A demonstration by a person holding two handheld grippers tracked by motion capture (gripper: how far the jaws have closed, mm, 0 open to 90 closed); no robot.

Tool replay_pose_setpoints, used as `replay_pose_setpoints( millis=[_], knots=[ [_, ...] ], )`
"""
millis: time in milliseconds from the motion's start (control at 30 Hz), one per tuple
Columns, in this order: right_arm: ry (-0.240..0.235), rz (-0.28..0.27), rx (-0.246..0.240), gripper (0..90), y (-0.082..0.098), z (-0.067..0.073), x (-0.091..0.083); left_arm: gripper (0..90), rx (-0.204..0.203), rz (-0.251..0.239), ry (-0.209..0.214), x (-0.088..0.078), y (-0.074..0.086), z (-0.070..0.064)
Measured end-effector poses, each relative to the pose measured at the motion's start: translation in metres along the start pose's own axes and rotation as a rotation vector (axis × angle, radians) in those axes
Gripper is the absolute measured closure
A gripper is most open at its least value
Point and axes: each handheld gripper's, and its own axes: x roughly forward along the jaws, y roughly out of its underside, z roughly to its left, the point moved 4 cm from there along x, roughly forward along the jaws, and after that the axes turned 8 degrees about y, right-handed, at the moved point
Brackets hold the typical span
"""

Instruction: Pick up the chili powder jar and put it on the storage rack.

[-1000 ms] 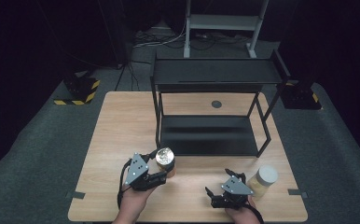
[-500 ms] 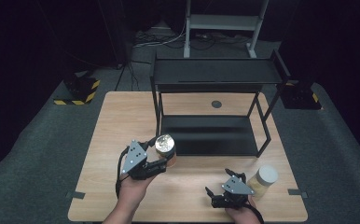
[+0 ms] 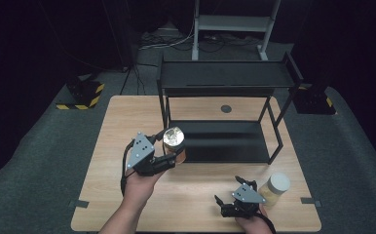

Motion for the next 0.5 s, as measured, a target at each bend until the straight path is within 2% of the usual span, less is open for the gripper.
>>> replay_pose_setpoints(
  millis=[133, 500],
  knots=[
    [0.001, -0.002, 0.003, 0.4, 0.0, 0.0, 0.0, 34.6, 0.014, -0.005, -0.003, 0.002, -0.01, 0.001],
    [0.003, -0.003, 0.005, 0.4, 0.001, 0.0, 0.0, 34.6, 0.012, -0.031, -0.008, 0.008, -0.036, 0.006]
  ],
)
